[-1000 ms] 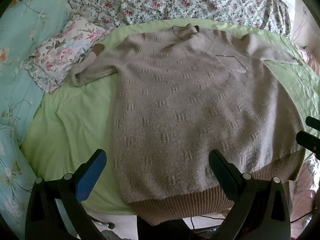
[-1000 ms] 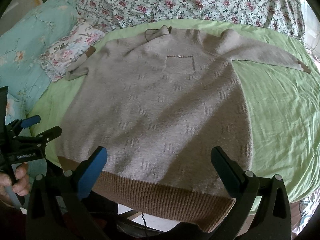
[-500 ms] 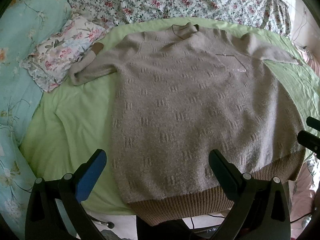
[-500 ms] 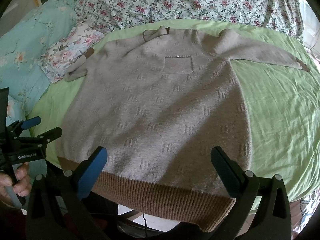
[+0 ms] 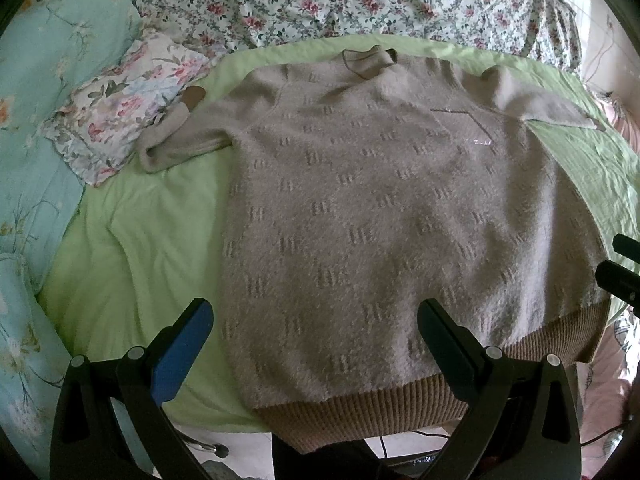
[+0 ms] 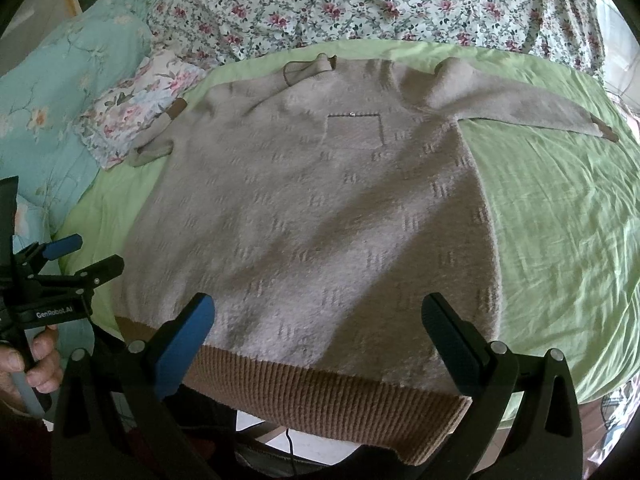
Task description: Fold small clothes
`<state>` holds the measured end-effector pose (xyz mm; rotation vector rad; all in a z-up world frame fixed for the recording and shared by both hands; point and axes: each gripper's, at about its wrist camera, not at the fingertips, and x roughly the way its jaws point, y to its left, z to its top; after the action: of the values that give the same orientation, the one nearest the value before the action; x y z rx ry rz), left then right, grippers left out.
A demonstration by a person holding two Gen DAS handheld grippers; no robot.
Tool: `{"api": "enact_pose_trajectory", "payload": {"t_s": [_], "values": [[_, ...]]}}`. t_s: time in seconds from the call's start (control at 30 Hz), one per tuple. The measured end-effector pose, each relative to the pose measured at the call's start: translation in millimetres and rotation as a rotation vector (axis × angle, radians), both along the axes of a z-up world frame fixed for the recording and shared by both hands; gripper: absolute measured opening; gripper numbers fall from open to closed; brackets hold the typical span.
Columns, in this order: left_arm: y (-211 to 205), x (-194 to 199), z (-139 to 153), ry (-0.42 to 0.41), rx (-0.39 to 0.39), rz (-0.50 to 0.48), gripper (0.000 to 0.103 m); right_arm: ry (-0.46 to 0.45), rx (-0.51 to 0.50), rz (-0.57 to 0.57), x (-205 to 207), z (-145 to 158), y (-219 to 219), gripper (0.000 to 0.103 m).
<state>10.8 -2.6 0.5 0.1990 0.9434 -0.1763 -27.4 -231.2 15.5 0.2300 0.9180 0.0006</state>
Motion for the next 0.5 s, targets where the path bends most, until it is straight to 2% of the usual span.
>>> {"api": "enact_pose_trajectory", "payload": {"t_s": [0.1, 0.2, 0.37, 0.5], "values": [[-0.6, -1.3, -0.7, -0.002, 0.042, 0.002, 0.102, 0.000, 0.003, -0.004, 0.8, 0.5, -2.3, 0.103], [-1.3, -0.6, -1.3, 0.000, 0.049, 0.001, 0.102, -0.001, 0.018, -0.008, 1.3, 0.8, -2.7, 0.103], [-3.5, 3.3, 2.4, -0.022, -0.006, -0.004, 0.102, -0.004, 0.031, -0.009, 1.6, 0.8, -3.6, 0.103], [-5.2, 5.8, 2.9, -0.018, -0.004, -0.007, 0.102, 0.005, 0.034, -0.009, 3.0, 0.0, -4.8, 0.103]]}}
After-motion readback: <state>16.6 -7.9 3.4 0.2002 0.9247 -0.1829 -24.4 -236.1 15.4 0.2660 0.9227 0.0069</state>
